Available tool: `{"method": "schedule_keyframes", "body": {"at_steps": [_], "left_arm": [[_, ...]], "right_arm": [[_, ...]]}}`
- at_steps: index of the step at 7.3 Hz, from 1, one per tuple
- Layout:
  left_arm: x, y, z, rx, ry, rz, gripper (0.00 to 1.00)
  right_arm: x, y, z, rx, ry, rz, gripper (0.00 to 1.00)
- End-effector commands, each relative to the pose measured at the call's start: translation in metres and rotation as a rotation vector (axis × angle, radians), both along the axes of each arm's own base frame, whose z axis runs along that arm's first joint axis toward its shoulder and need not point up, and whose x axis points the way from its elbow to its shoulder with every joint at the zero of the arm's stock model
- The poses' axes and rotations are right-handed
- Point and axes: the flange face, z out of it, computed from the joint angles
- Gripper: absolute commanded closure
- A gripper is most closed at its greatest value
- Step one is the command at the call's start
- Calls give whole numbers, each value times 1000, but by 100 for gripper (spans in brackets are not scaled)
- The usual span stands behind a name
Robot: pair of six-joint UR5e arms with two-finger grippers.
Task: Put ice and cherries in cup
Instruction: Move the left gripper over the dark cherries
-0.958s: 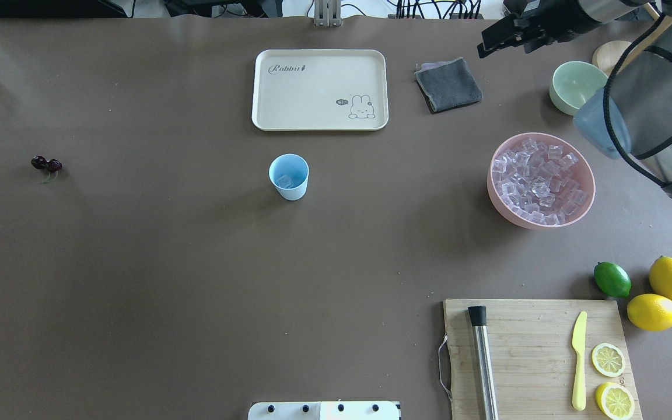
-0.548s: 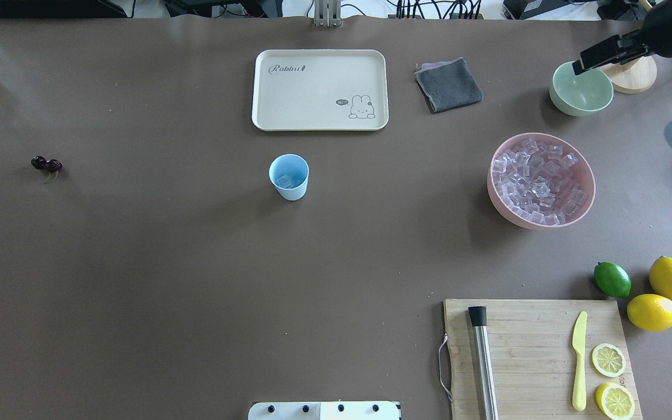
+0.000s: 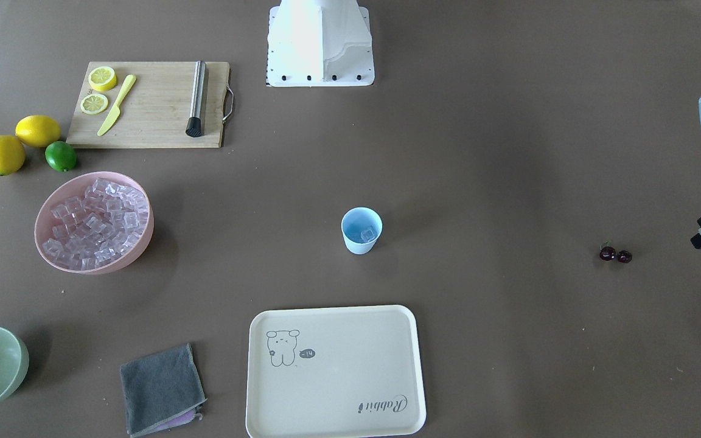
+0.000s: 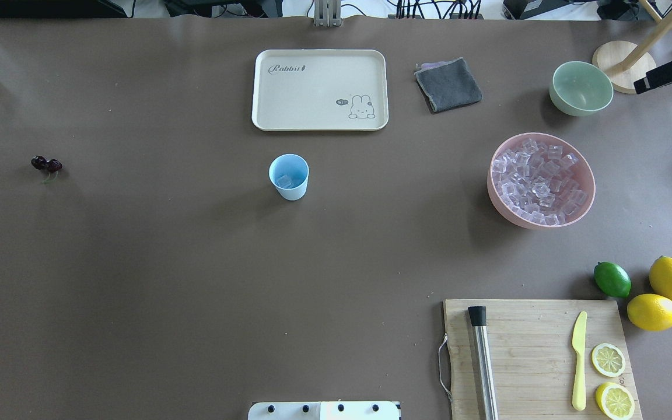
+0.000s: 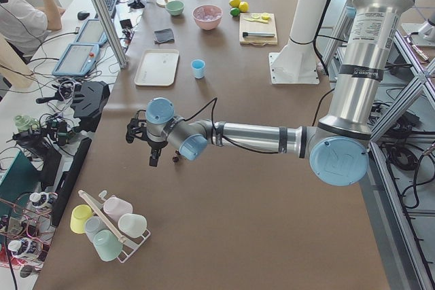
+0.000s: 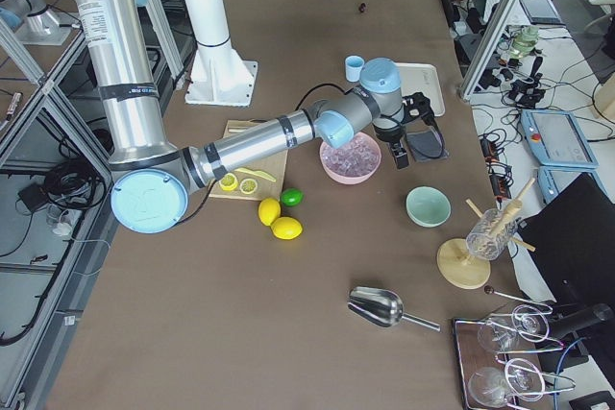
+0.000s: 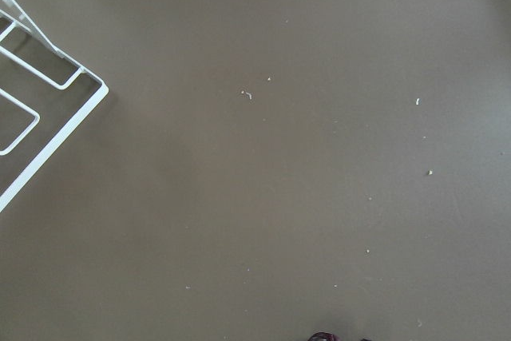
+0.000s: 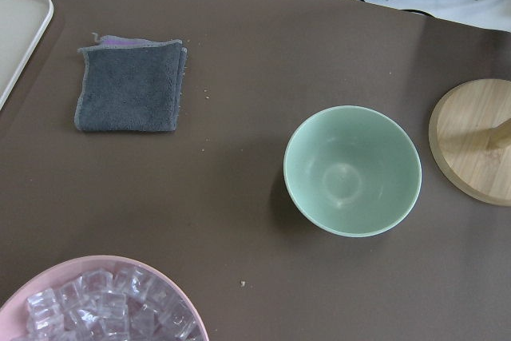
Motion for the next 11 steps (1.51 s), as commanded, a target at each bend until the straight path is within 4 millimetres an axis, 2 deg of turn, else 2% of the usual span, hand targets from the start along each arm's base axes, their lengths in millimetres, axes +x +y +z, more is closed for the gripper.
{"method": "schedule_keyframes", "body": {"at_steps": [1,2,3,4,5,7,8,10,11], "left_arm": [[52,1,-9,12,5,79,2],[74,-5,-28,53,18,111,2],[101,1,-27,64,10,158,3],[127,-1,-34,94,-25,170,3],[133,2,-26,83,-36,176,3],[109,3,8,18,-59,140,6],[105,3,22,-1,-71,139,12],[103,3,30,-14,-76,136,13],[103,2,32,-23,-76,132,22]], "right_arm": [[6,8,5,-2,1,1,0],[6,8,4,3,3,4,0],[6,8,5,2,5,5,0],[6,8,5,3,6,6,0],[6,8,7,0,7,6,0],[6,7,8,-3,11,9,0],[6,7,6,2,10,9,0],[6,7,4,7,12,10,0],[6,6,3,9,12,10,0]]}}
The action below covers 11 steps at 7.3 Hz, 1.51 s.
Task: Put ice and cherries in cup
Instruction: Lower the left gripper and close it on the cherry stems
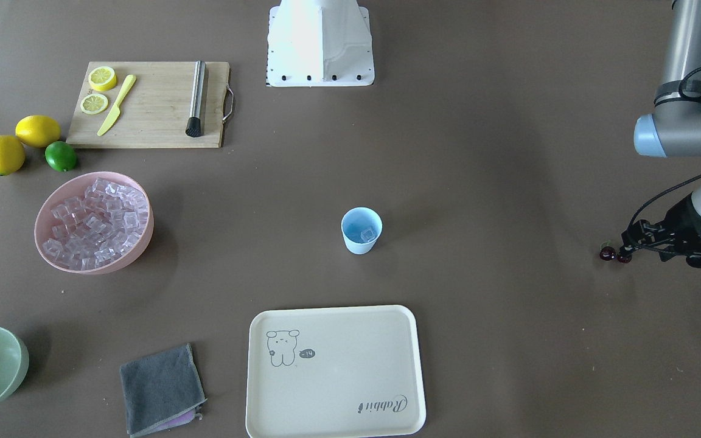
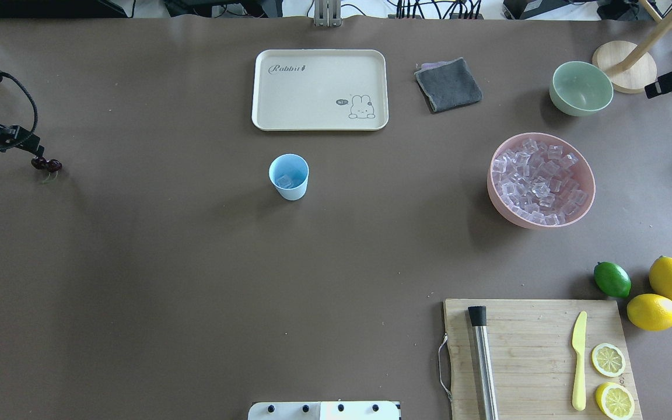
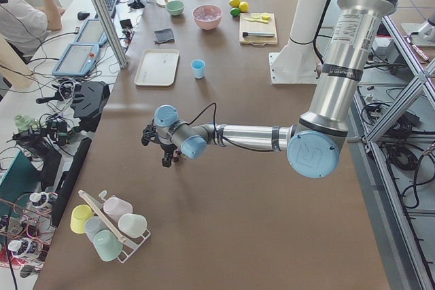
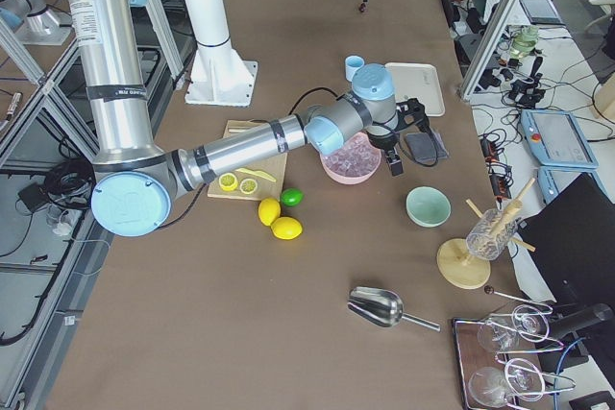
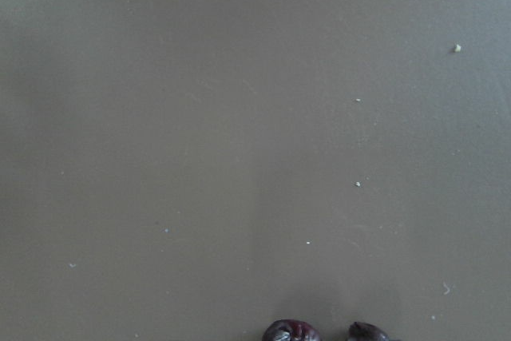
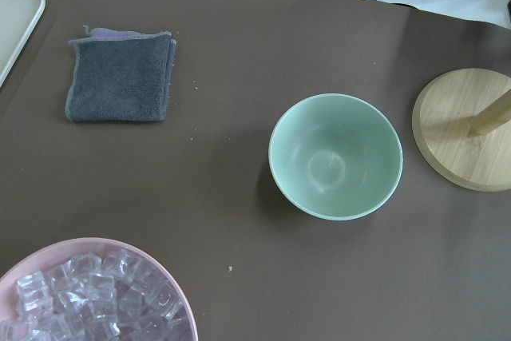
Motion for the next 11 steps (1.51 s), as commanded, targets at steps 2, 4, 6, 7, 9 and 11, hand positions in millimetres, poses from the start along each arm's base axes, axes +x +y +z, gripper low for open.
{"method": "schedule_keyframes", "body": {"at_steps": [2,4,6,7,9,11], "left_arm": [[3,-1,7,-12,-5,5,22],[7,-3,7,-13,-7,9,25],[10,-3,5,-11,-5,14,25],[11,-2,6,-12,-7,16,25],[20,2,10,-17,-10,33,26],[25,4,13,-24,-13,41,26]], "right_arm": [[-1,-6,-2,6,7,6,0],[0,-6,-3,11,16,14,0],[0,-6,-4,13,15,14,0],[-1,-5,-3,13,15,12,0],[1,-4,-4,14,16,15,0],[2,-2,-1,14,26,23,0]]}}
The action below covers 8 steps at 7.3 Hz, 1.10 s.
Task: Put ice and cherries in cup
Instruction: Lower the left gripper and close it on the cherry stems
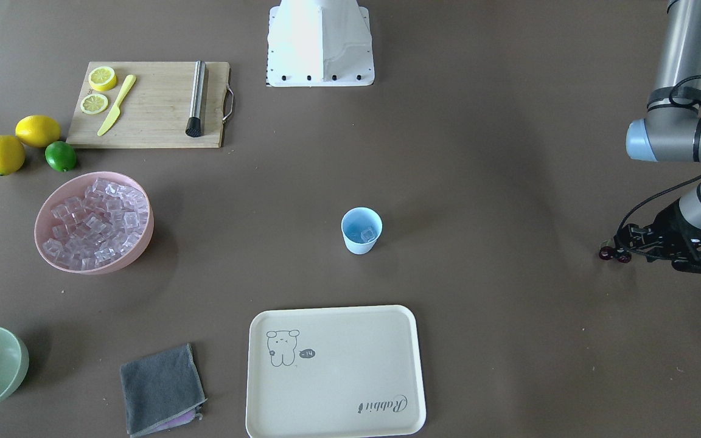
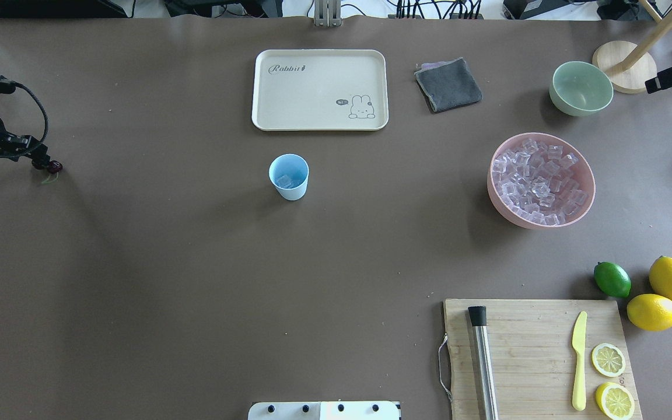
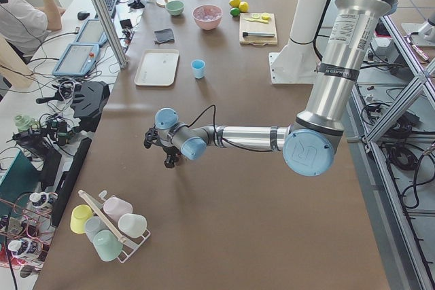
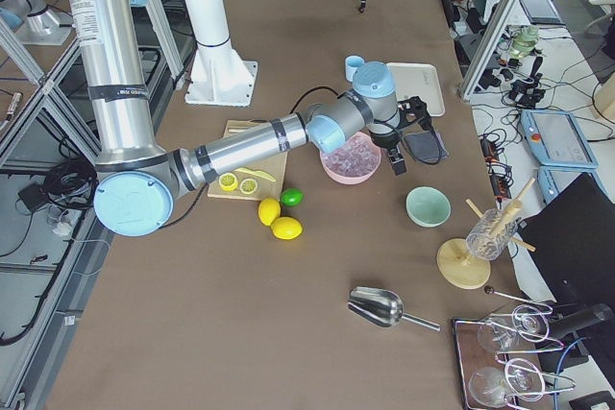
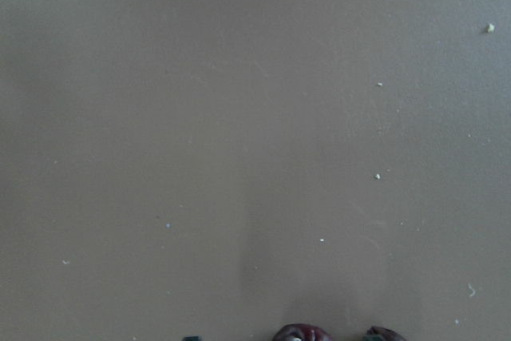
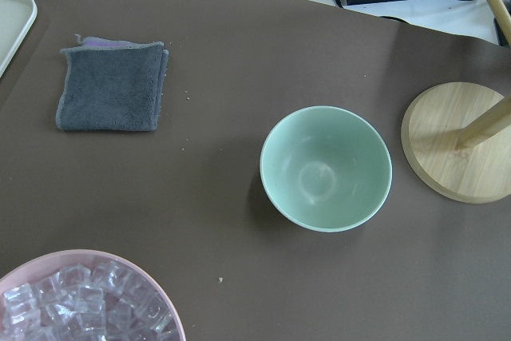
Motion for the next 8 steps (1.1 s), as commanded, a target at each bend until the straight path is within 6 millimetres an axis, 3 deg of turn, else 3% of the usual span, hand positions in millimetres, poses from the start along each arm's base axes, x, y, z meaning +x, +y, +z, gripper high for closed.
{"method": "schedule_keyframes", "body": {"at_steps": [1,6,8], "left_arm": [[3,2,5,-9,-4,5,27],[-2,-5,-5,-1,13,-3,30],[-10,-5,1,-8,6,-11,30]], "right_arm": [[1,1,2,-2,5,4,0],[2,2,3,-3,6,6,0],[2,1,2,-2,6,6,0]]}}
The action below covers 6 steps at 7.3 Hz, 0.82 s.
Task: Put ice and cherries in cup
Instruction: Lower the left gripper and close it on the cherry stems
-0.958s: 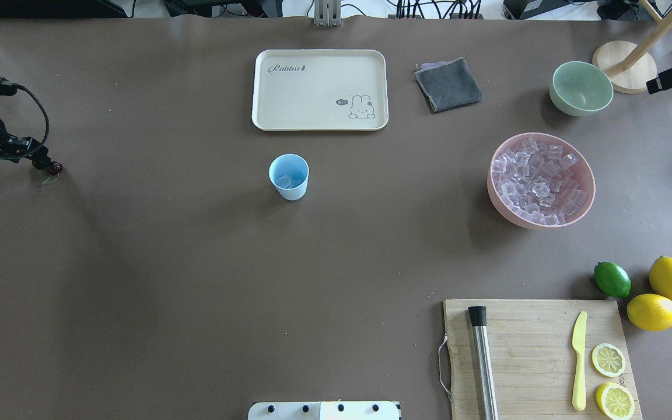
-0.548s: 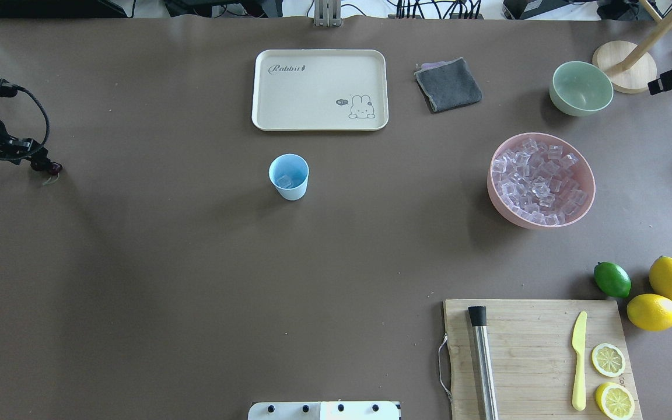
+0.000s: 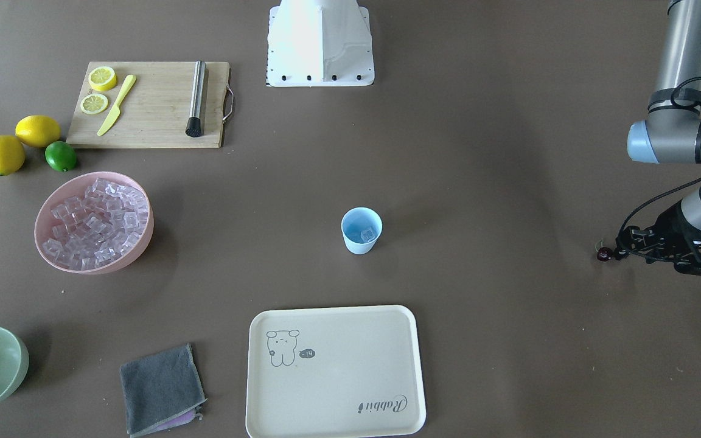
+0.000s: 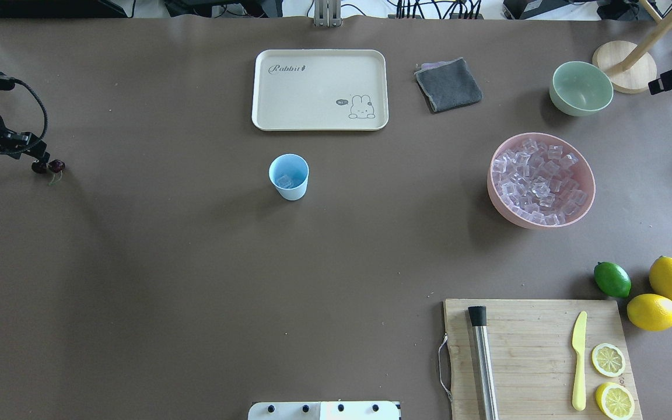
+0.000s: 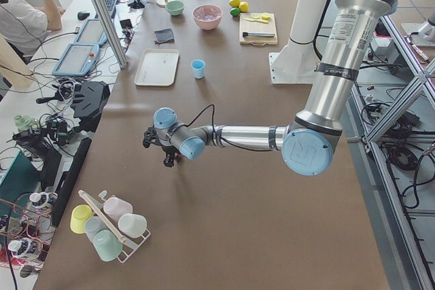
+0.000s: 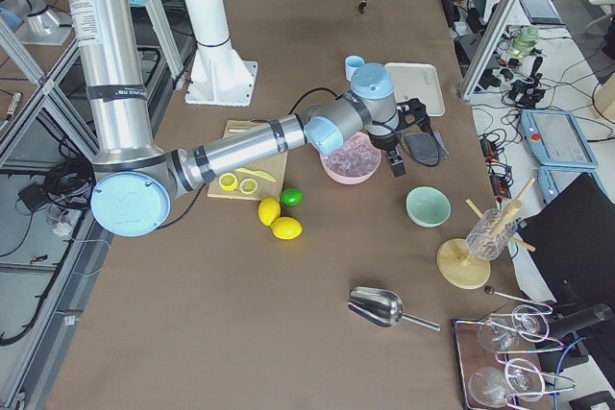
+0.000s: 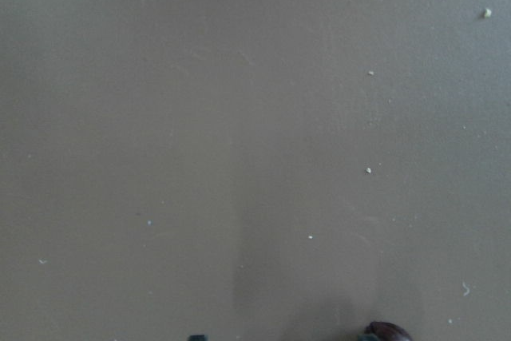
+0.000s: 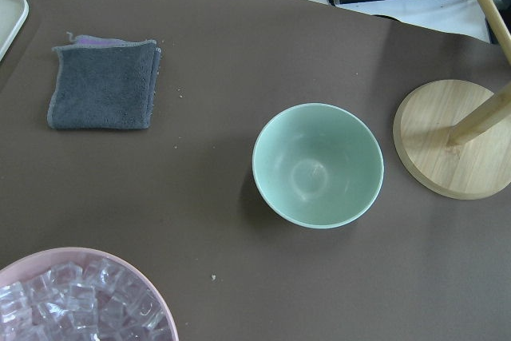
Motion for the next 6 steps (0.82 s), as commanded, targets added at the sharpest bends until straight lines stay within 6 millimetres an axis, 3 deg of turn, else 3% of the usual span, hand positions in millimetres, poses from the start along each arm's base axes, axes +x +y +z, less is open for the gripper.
{"method": "schedule_keyframes", "body": {"at_steps": [1,4,6], "left_arm": [[-4,4,9,-5,-11,-3,30],[7,-2,-3,5,-3,1,30],[7,0,0,5,-7,9,31]], "right_arm": [[0,-1,-3,5,-1,0,0],[0,-2,-3,8,4,5,0],[1,0,-2,5,5,5,0]]}}
